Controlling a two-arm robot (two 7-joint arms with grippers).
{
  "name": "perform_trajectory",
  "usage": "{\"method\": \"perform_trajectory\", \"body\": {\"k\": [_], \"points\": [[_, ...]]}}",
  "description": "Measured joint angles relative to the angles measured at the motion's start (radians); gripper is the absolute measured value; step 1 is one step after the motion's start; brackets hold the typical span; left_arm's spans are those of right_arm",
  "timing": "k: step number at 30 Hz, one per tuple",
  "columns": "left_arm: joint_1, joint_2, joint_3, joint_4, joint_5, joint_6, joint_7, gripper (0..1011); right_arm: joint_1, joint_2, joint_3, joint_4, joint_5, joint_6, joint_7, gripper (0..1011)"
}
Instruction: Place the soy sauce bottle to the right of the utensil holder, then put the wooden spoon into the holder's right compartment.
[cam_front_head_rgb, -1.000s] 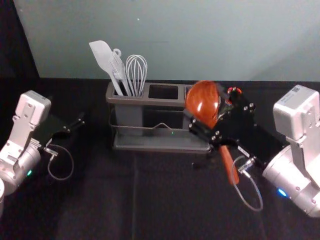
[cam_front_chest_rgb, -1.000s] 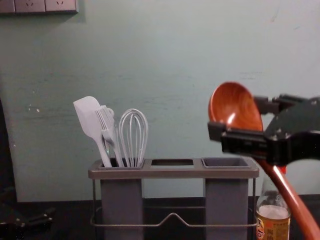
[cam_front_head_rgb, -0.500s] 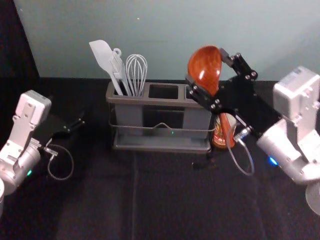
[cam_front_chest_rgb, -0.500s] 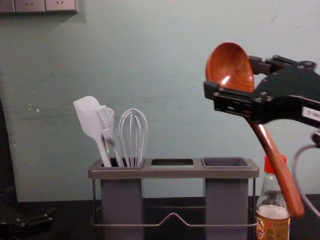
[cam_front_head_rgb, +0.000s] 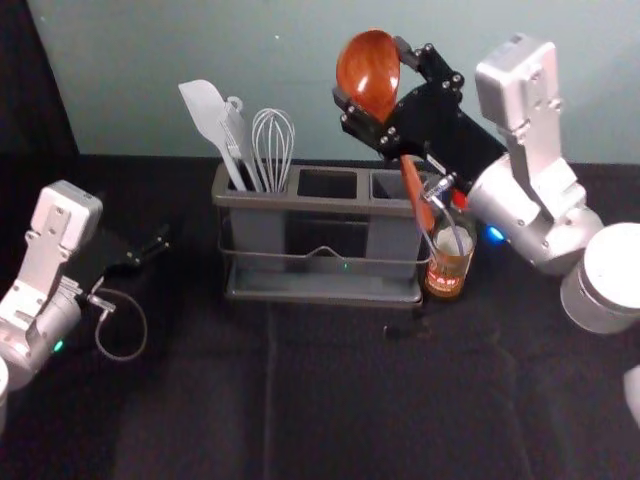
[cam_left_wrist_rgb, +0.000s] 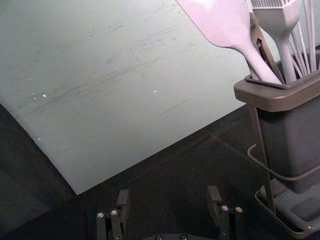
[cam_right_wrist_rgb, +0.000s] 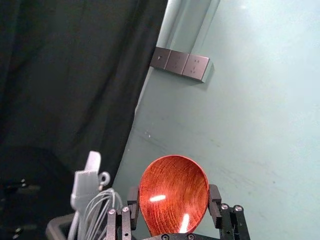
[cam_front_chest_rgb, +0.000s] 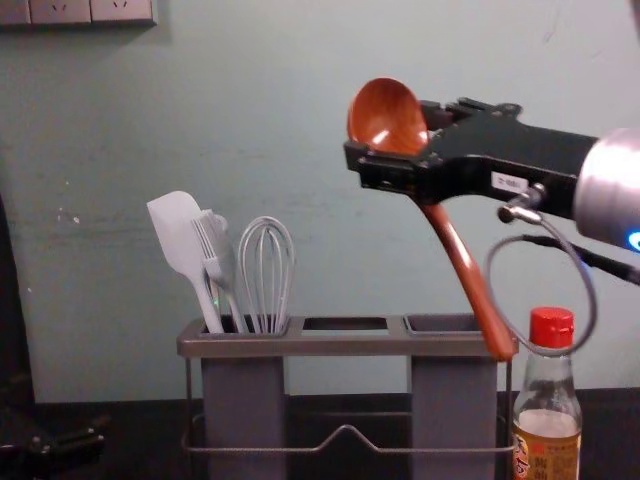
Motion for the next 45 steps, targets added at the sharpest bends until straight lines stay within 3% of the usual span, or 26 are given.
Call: {"method": "perform_trajectory", "body": {"k": [7, 21, 27, 34, 45], "points": [[0.0, 0.0, 0.0, 0.0, 0.0, 0.0, 0.0, 1005, 0.082, -0.031, -0.022, 0.073, -0.01, 0.004, -0.009, 836], [0.0, 0.0, 0.0, 0.0, 0.0, 0.0, 0.0, 1005, 0.155, -0.076, -0.029, 0.21, -0.006, -0.063, -0.031, 836], [0.0, 0.0, 0.0, 0.0, 0.0, 0.0, 0.0, 1005, 0.159, -0.093, -0.028, 0.272, -0.001, -0.132, -0.042, 836], [0.0, 0.0, 0.0, 0.0, 0.0, 0.0, 0.0, 1005, 0.142, -0.115, -0.013, 0.343, 0.036, -0.227, -0.04, 836], [0.0, 0.0, 0.0, 0.0, 0.0, 0.0, 0.0, 1005, 0.102, -0.127, 0.006, 0.397, 0.048, -0.291, -0.038, 836]]}}
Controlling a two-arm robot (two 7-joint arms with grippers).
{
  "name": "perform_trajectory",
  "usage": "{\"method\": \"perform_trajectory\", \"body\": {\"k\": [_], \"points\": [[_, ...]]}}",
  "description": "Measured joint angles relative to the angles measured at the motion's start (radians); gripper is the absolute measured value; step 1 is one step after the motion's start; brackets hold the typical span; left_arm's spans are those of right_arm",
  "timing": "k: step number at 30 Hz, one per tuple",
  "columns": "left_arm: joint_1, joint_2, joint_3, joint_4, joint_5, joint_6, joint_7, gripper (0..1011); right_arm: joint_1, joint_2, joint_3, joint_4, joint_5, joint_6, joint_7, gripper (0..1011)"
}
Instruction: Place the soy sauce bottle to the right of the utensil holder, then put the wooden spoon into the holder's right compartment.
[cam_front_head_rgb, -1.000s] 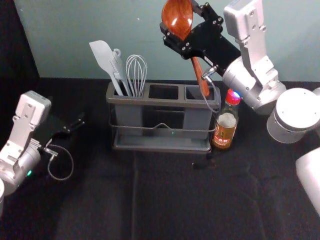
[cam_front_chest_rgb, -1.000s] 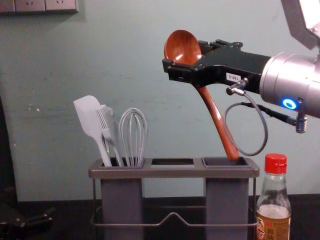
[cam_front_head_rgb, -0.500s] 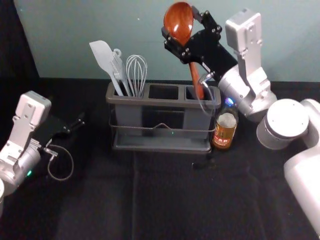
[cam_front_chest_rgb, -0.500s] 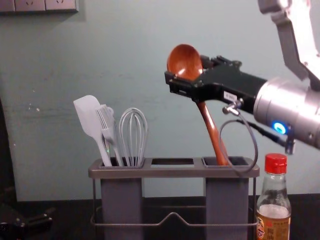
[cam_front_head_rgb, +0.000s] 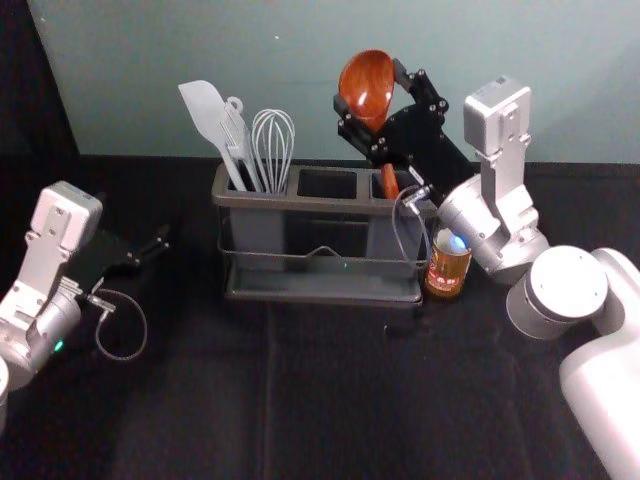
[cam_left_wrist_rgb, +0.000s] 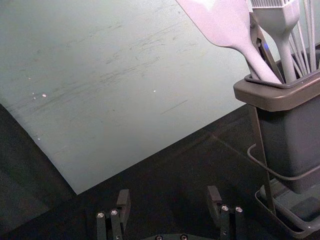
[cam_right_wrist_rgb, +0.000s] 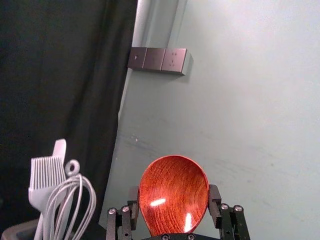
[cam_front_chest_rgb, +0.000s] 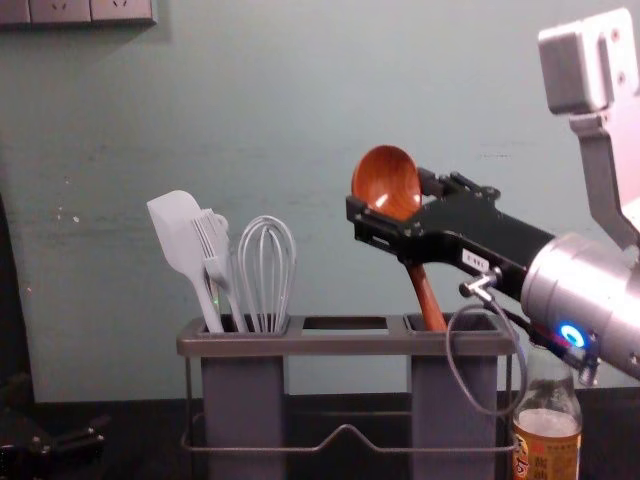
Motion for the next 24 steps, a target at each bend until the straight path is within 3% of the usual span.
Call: {"method": "perform_trajectory", "body": {"k": [24], "points": [[0.0, 0.0, 0.0, 0.0, 0.0, 0.0, 0.0, 1005, -0.061, 0.0, 0.023, 0.003, 0.004, -0.01, 0.001, 836]]}}
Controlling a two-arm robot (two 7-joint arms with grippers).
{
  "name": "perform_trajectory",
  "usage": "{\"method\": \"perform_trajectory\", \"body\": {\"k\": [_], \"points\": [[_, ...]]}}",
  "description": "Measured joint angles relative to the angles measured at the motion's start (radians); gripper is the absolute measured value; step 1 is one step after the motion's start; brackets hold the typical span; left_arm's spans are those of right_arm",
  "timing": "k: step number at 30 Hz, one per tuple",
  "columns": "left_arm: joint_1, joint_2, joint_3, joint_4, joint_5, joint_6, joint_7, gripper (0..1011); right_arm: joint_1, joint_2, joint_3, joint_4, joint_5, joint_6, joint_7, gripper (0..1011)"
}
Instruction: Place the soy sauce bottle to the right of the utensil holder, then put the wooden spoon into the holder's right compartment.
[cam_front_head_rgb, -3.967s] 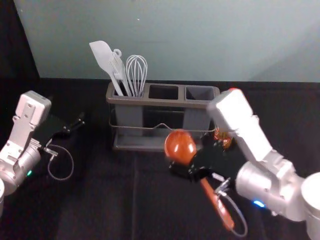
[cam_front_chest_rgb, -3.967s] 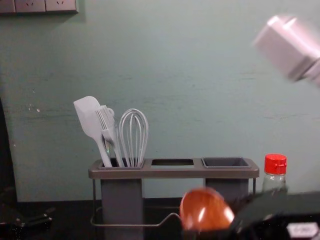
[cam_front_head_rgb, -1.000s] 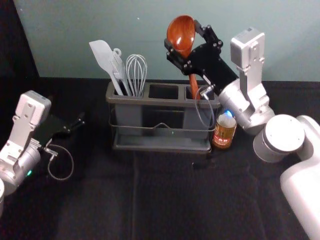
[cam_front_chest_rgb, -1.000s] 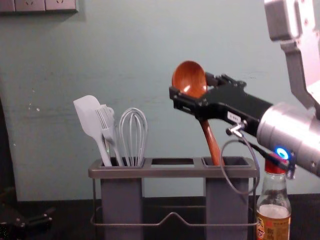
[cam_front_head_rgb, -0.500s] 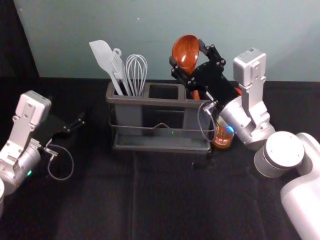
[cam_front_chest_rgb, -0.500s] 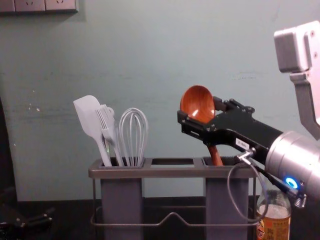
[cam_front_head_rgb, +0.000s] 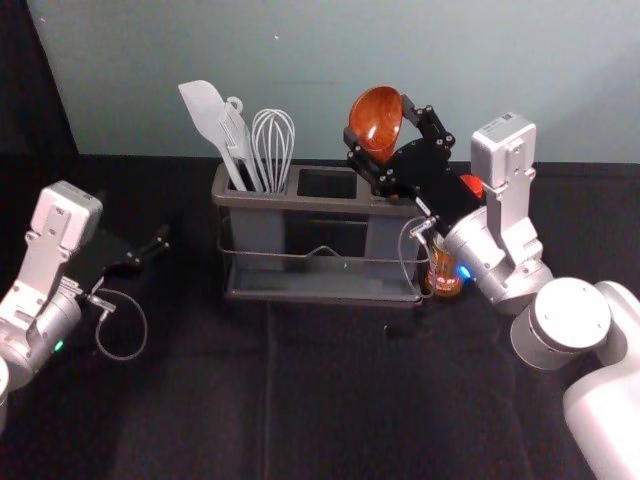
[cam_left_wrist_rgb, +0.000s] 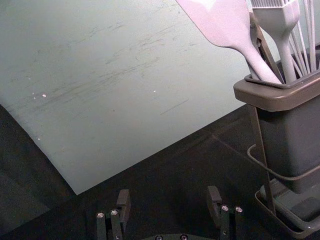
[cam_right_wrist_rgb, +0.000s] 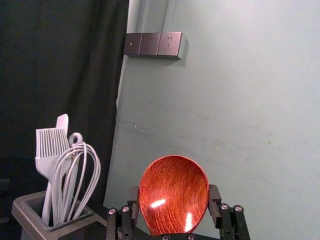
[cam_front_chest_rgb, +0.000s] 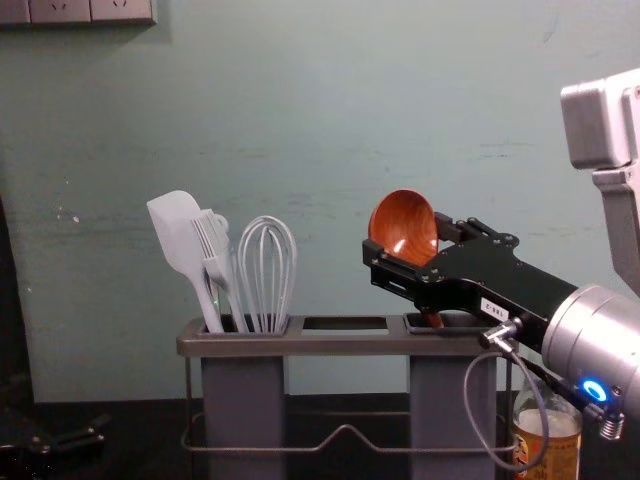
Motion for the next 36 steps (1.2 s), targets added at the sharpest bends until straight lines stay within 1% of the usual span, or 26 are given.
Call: {"method": "perform_trajectory", "body": {"k": [13, 19, 23, 24, 27, 28, 30, 31, 32, 33, 34, 35, 36], "points": [[0.0, 0.0, 0.0, 0.0, 0.0, 0.0, 0.0, 1005, -0.014, 0.005, 0.006, -0.015, -0.007, 0.002, 0.0, 840], [0.0, 0.0, 0.0, 0.0, 0.0, 0.0, 0.0, 1005, -0.026, 0.012, 0.016, -0.039, -0.001, 0.004, 0.0, 984], [0.0, 0.0, 0.0, 0.0, 0.0, 0.0, 0.0, 1005, -0.045, 0.019, 0.022, -0.084, 0.006, 0.013, 0.0, 1004], [0.0, 0.0, 0.0, 0.0, 0.0, 0.0, 0.0, 1005, -0.056, 0.023, 0.023, -0.11, 0.006, 0.023, 0.0, 1004], [0.0, 0.0, 0.0, 0.0, 0.0, 0.0, 0.0, 1005, -0.078, 0.031, 0.024, -0.156, 0.004, 0.046, -0.001, 1004], [0.0, 0.0, 0.0, 0.0, 0.0, 0.0, 0.0, 1005, -0.096, 0.038, 0.024, -0.19, -0.002, 0.071, -0.009, 1004], [0.0, 0.0, 0.0, 0.0, 0.0, 0.0, 0.0, 1005, -0.114, 0.044, 0.024, -0.223, -0.007, 0.101, -0.017, 1004], [0.0, 0.0, 0.0, 0.0, 0.0, 0.0, 0.0, 1005, -0.133, 0.051, 0.023, -0.258, -0.014, 0.14, -0.023, 1004], [0.0, 0.0, 0.0, 0.0, 0.0, 0.0, 0.0, 1005, -0.142, 0.056, 0.023, -0.274, -0.015, 0.166, -0.024, 1004], [0.0, 0.0, 0.0, 0.0, 0.0, 0.0, 0.0, 1005, -0.16, 0.065, 0.021, -0.308, -0.016, 0.214, -0.024, 1004], [0.0, 0.0, 0.0, 0.0, 0.0, 0.0, 0.0, 1005, -0.16, 0.065, 0.021, -0.308, -0.016, 0.214, -0.024, 1004], [0.0, 0.0, 0.0, 0.0, 0.0, 0.0, 0.0, 1005, -0.182, 0.076, 0.02, -0.345, -0.019, 0.267, -0.025, 1004], [0.0, 0.0, 0.0, 0.0, 0.0, 0.0, 0.0, 1005, -0.193, 0.08, 0.02, -0.362, -0.019, 0.292, -0.027, 1004]]}}
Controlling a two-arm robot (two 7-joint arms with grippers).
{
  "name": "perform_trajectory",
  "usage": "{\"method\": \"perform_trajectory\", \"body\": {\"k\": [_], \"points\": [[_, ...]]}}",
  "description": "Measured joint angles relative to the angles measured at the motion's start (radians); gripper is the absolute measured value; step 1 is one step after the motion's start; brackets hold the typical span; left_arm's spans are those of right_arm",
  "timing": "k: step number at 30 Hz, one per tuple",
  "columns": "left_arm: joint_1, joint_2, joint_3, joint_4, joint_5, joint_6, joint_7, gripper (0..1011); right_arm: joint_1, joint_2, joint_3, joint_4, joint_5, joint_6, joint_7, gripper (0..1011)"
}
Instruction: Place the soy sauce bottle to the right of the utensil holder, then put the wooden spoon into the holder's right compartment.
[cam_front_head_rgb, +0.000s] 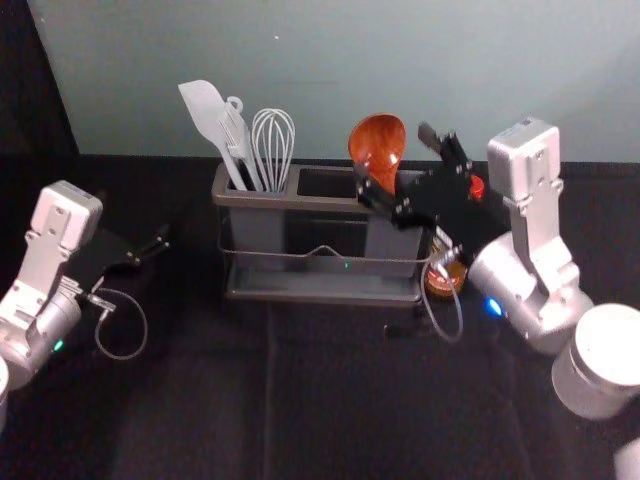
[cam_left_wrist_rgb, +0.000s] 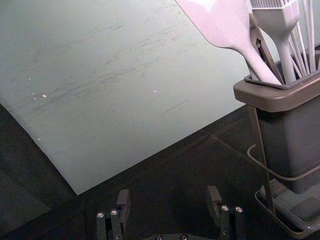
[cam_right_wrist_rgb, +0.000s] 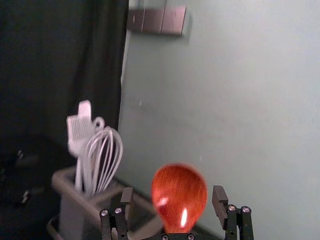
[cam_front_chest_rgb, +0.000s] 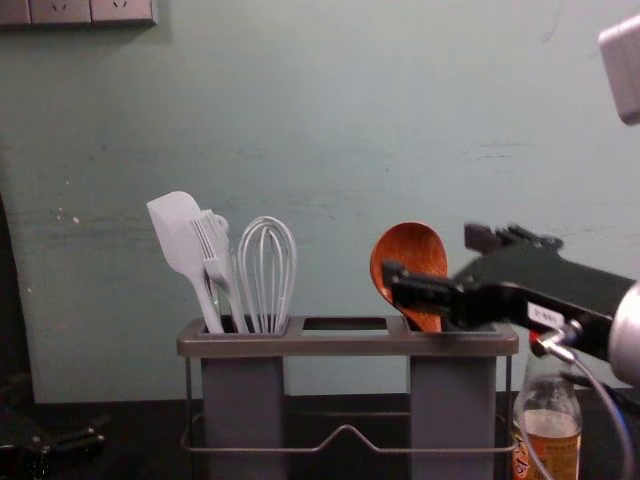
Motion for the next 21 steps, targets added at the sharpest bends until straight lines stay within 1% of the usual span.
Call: {"method": "perform_trajectory", "body": {"k": [1, 2, 3, 4, 7, 8, 10, 11, 13, 16, 17, 18, 21], "points": [[0.0, 0.0, 0.0, 0.0, 0.0, 0.0, 0.0, 1005, -0.012, 0.004, 0.0, -0.019, -0.001, 0.023, -0.004, 1004], [0.0, 0.0, 0.0, 0.0, 0.0, 0.0, 0.0, 1005, -0.036, 0.012, 0.0, -0.052, -0.005, 0.066, -0.011, 1004], [0.0, 0.0, 0.0, 0.0, 0.0, 0.0, 0.0, 1005, -0.05, 0.017, 0.001, -0.069, -0.006, 0.085, -0.013, 1004], [0.0, 0.0, 0.0, 0.0, 0.0, 0.0, 0.0, 1005, -0.076, 0.024, 0.003, -0.101, -0.008, 0.118, -0.019, 1004], [0.0, 0.0, 0.0, 0.0, 0.0, 0.0, 0.0, 1005, -0.116, 0.034, 0.007, -0.142, -0.008, 0.148, -0.024, 1004], [0.0, 0.0, 0.0, 0.0, 0.0, 0.0, 0.0, 1005, -0.142, 0.041, 0.01, -0.167, -0.009, 0.161, -0.027, 1004], [0.0, 0.0, 0.0, 0.0, 0.0, 0.0, 0.0, 1005, -0.167, 0.048, 0.014, -0.188, -0.009, 0.167, -0.029, 1004], [0.0, 0.0, 0.0, 0.0, 0.0, 0.0, 0.0, 1005, -0.191, 0.055, 0.019, -0.208, -0.009, 0.169, -0.03, 1004], [0.0, 0.0, 0.0, 0.0, 0.0, 0.0, 0.0, 1005, -0.214, 0.061, 0.024, -0.225, -0.009, 0.169, -0.031, 1004], [0.0, 0.0, 0.0, 0.0, 0.0, 0.0, 0.0, 1005, -0.265, 0.076, 0.038, -0.26, -0.009, 0.167, -0.032, 1004], [0.0, 0.0, 0.0, 0.0, 0.0, 0.0, 0.0, 1005, -0.265, 0.076, 0.038, -0.26, -0.009, 0.167, -0.032, 1004], [0.0, 0.0, 0.0, 0.0, 0.0, 0.0, 0.0, 1005, -0.284, 0.082, 0.044, -0.271, -0.009, 0.163, -0.033, 1004], [0.0, 0.0, 0.0, 0.0, 0.0, 0.0, 0.0, 1005, -0.312, 0.089, 0.054, -0.286, -0.009, 0.16, -0.036, 1004]]}}
